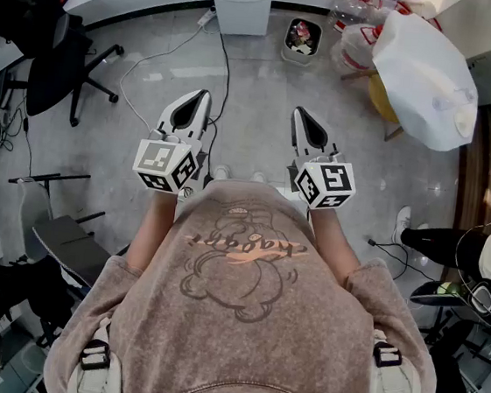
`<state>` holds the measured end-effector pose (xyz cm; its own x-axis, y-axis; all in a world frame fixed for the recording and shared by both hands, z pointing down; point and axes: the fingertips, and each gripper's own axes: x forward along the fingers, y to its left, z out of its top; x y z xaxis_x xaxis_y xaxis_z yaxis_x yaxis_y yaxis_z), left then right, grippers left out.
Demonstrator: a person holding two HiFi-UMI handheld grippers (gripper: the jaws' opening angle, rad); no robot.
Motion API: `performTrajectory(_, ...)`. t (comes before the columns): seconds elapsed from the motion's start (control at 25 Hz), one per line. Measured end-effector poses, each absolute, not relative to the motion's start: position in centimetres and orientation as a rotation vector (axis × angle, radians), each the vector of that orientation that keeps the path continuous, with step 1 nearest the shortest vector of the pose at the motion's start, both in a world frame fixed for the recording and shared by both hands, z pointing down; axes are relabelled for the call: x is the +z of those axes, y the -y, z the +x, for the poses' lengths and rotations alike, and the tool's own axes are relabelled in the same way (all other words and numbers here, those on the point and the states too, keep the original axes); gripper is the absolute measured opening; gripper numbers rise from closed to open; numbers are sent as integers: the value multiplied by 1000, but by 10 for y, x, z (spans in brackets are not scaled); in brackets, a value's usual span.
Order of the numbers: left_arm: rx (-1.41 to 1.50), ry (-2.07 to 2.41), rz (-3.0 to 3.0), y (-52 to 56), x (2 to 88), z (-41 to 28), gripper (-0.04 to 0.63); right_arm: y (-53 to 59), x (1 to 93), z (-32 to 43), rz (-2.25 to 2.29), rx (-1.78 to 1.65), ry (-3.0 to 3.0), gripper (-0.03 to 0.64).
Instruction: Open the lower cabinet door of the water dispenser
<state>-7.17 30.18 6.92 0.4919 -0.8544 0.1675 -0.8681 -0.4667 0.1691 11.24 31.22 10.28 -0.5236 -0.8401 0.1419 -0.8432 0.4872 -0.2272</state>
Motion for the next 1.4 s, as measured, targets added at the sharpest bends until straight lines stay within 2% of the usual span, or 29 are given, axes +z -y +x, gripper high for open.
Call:
performTrajectory(0.8, 100, 1540, 2457, -266, 87, -43, 17, -291, 149, 152, 1466, 540, 2687, 6)
performTrajectory(1.12, 101, 1524, 2452, -184, 104, -54, 17, -214, 163, 153, 1494, 544, 2639, 6)
performTrajectory(1.4, 113, 1481, 2456, -71, 102, -72, 17, -97, 156, 129, 1500, 547, 2623, 6)
